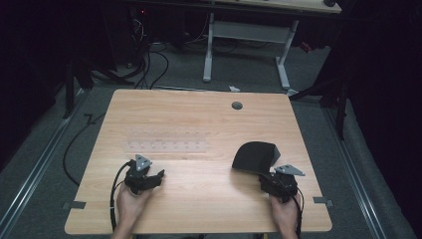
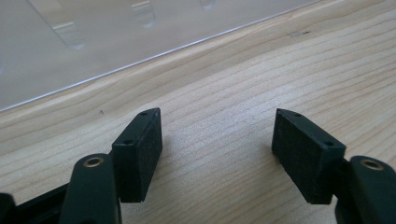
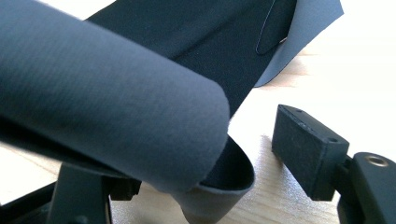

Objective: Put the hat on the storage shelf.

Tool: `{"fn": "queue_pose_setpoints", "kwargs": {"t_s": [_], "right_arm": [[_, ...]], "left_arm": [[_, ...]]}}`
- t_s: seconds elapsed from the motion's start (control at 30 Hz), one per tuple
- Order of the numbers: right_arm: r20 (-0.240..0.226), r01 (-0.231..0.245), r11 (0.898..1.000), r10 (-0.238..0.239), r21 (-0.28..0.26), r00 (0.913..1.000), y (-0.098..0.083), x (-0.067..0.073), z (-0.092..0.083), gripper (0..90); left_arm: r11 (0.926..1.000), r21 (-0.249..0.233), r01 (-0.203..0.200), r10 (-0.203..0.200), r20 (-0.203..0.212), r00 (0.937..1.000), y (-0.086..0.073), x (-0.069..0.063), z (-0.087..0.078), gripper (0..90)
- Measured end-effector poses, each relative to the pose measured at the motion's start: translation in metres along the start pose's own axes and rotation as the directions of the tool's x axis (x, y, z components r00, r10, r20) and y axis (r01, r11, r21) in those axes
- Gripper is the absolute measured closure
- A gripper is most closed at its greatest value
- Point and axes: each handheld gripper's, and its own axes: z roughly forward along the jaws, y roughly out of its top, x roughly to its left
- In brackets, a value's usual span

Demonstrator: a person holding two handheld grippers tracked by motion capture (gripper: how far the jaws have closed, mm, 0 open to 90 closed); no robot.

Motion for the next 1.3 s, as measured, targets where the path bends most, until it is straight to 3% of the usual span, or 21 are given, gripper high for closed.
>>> {"fn": "queue_pose_setpoints", "kwargs": {"t_s": [0.43, 0.67, 0.87, 1.07, 1.3], "right_arm": [[-0.026, 0.022, 1.000, -0.022, 0.006, 0.9994, 0.001, 0.000, 0.001, 24.3], [-0.027, 0.013, 1.000, -0.013, 0.006, 0.9996, 0.000, -0.001, 0.000, 26.8], [-0.047, -0.010, 1.000, 0.011, 0.017, 0.9988, -0.003, -0.003, -0.007, 32.4], [-0.037, 0.016, 1.000, -0.015, 0.004, 0.9992, -0.012, -0.005, -0.020, 35.2], [-0.026, -0.014, 1.000, 0.013, -0.016, 0.9996, -0.020, -0.017, -0.042, 40.3]], "left_arm": [[1.0000, 0.003, -0.002, 0.002, 0.002, 1.0000, 0.000, 0.000, 0.000, 32.3], [1.0000, 0.003, -0.005, 0.005, 0.006, 1.0000, -0.001, 0.000, 0.000, 32.5], [1.0000, 0.004, -0.006, 0.006, 0.008, 0.9999, -0.001, -0.001, 0.000, 32.5], [1.0000, 0.004, -0.006, 0.006, 0.008, 1.0000, -0.001, -0.001, 0.000, 32.6], [0.9999, 0.008, -0.007, 0.007, 0.010, 0.9999, -0.001, -0.001, -0.001, 32.5]]}}
